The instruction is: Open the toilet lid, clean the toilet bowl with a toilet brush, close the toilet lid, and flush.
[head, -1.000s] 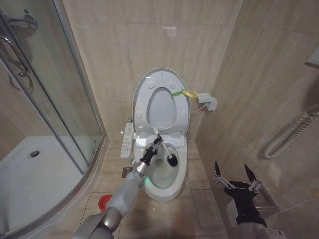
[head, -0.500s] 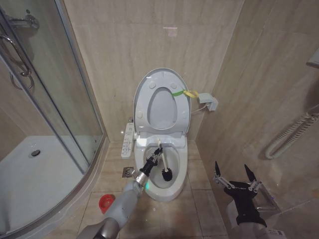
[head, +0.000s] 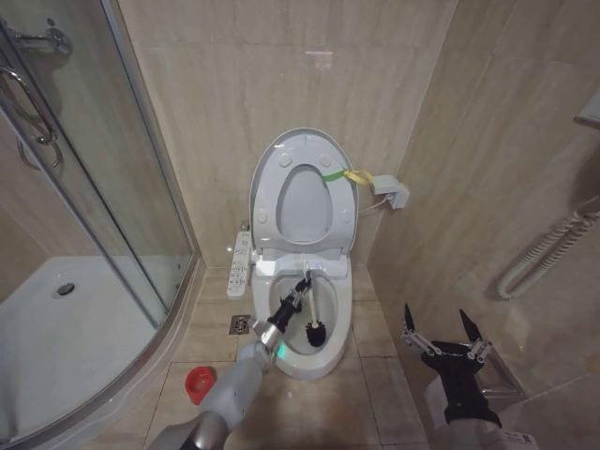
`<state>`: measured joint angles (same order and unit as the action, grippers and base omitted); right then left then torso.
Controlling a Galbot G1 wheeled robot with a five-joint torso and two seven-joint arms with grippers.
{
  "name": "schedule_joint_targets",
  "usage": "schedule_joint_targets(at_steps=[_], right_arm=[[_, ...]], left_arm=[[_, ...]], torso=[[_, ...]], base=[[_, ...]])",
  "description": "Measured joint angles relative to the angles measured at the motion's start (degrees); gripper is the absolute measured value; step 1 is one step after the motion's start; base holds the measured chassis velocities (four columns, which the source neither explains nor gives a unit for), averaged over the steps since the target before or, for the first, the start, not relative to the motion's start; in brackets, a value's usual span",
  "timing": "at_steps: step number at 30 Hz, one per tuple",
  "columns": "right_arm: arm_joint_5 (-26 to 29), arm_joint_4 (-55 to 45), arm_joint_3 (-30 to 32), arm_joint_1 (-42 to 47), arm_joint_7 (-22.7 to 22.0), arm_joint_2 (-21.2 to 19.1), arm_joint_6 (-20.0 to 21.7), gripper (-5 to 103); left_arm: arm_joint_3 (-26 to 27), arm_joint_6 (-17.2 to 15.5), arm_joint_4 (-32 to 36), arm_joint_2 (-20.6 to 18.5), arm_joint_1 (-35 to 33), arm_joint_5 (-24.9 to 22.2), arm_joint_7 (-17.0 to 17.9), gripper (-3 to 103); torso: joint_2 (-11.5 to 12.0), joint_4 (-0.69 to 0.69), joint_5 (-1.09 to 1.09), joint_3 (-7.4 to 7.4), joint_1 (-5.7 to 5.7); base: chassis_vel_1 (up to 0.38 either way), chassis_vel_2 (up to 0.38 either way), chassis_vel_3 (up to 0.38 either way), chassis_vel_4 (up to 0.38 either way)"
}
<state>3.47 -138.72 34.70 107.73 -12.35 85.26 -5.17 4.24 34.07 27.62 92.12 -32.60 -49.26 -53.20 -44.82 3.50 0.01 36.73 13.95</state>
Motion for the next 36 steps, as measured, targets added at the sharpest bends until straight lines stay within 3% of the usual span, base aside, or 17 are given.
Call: schedule_joint_targets(at_steps=[5, 10, 18, 28, 36], right_arm=[[0.0, 0.0, 0.0, 0.0, 0.0, 0.01, 0.0, 100], [0.0, 0.0, 0.0, 0.0, 0.0, -0.01, 0.0, 100], [0.0, 0.0, 0.0, 0.0, 0.0, 0.0, 0.0, 100], [0.0, 0.0, 0.0, 0.0, 0.0, 0.0, 0.0, 100], [0.0, 0.0, 0.0, 0.0, 0.0, 0.0, 0.0, 100]], left_arm=[[-0.35, 0.64, 2.39, -2.25, -1.72, 2.37, -0.31, 17], [-0.67, 0.44, 10.18, -6.82, -3.13, 6.12, -0.22, 17], [-1.65, -1.0, 20.4, -12.36, -8.34, 6.41, 2.06, 15], [-1.75, -1.23, 22.61, -15.36, -11.39, 6.28, 2.66, 14], [-2.13, -1.28, 21.52, -15.96, -9.59, 6.14, 2.83, 14]], torso=[[0.01, 0.06, 0.01, 0.03, 0.01], [0.02, 0.04, -0.01, 0.05, 0.03], [0.02, 0.02, -0.03, 0.04, 0.02], [0.02, 0.02, -0.02, 0.04, 0.02], [0.02, 0.03, -0.01, 0.04, 0.02]], base=[[0.0, 0.0, 0.0, 0.0], [0.0, 0.0, 0.0, 0.0], [0.0, 0.0, 0.0, 0.0], [0.0, 0.0, 0.0, 0.0], [0.0, 0.0, 0.0, 0.0]])
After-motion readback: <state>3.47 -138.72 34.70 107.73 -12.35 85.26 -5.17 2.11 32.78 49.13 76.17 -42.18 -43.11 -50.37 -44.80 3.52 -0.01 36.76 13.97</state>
